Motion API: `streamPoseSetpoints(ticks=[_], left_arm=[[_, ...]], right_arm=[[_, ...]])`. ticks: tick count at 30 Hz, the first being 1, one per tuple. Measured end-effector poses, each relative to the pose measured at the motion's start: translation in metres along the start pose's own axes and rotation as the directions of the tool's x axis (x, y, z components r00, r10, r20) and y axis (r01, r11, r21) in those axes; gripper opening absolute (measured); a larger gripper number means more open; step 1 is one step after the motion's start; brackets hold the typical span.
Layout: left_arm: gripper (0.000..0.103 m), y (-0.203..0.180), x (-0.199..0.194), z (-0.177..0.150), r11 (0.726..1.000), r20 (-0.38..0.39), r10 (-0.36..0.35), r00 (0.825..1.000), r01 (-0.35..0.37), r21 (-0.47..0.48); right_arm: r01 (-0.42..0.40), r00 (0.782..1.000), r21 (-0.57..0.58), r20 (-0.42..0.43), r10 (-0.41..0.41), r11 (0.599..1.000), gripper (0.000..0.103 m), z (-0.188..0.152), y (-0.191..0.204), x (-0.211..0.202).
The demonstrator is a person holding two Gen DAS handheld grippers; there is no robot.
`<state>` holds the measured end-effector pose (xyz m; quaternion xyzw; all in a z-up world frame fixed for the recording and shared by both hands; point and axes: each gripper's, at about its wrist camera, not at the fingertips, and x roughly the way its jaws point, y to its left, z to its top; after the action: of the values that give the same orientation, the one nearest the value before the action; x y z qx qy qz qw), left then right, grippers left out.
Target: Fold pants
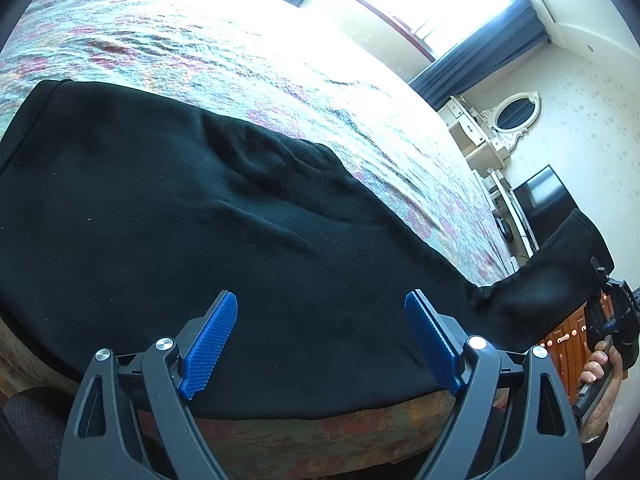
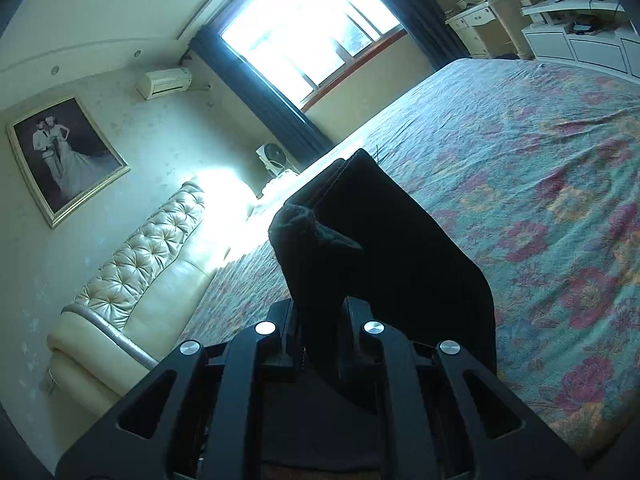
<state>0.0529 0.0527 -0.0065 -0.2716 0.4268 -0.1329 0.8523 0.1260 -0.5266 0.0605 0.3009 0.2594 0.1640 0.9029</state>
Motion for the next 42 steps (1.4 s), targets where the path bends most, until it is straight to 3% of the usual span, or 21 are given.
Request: streamPoseSetpoints(ticks=[7, 17, 30, 42], left_arm=[[0.085, 0.014, -0.016, -0.002, 1.000, 0.028, 0.013, 1.000, -0.012, -0.028], [0.085, 0.019, -0.022, -0.007, 0.999, 0.026, 0.027, 0.999, -0.026, -0.038], [0.085, 0.018, -0.014, -0.007, 0.999, 0.018, 0.030, 0.999, -0.029, -0.028], [0.085, 0.018, -0.013, -0.008, 0.999, 0.019, 0.029, 0.999, -0.029, -0.026]], right_arm=[[-0.023, 0.987, -0.094, -0.162, 0.008, 0.995, 0.011, -0.056, 0.046, 0.061], [-0.024, 0.931, -0.149, -0.363, -0.033, 0.988, 0.011, -0.129, 0.060, 0.129], [-0.015, 0.885, -0.210, -0.457, -0.085, 0.978, 0.013, -0.170, 0.061, 0.154], [-0.012, 0.864, -0.295, -0.483, -0.139, 0.956, 0.022, -0.187, 0.067, 0.160]])
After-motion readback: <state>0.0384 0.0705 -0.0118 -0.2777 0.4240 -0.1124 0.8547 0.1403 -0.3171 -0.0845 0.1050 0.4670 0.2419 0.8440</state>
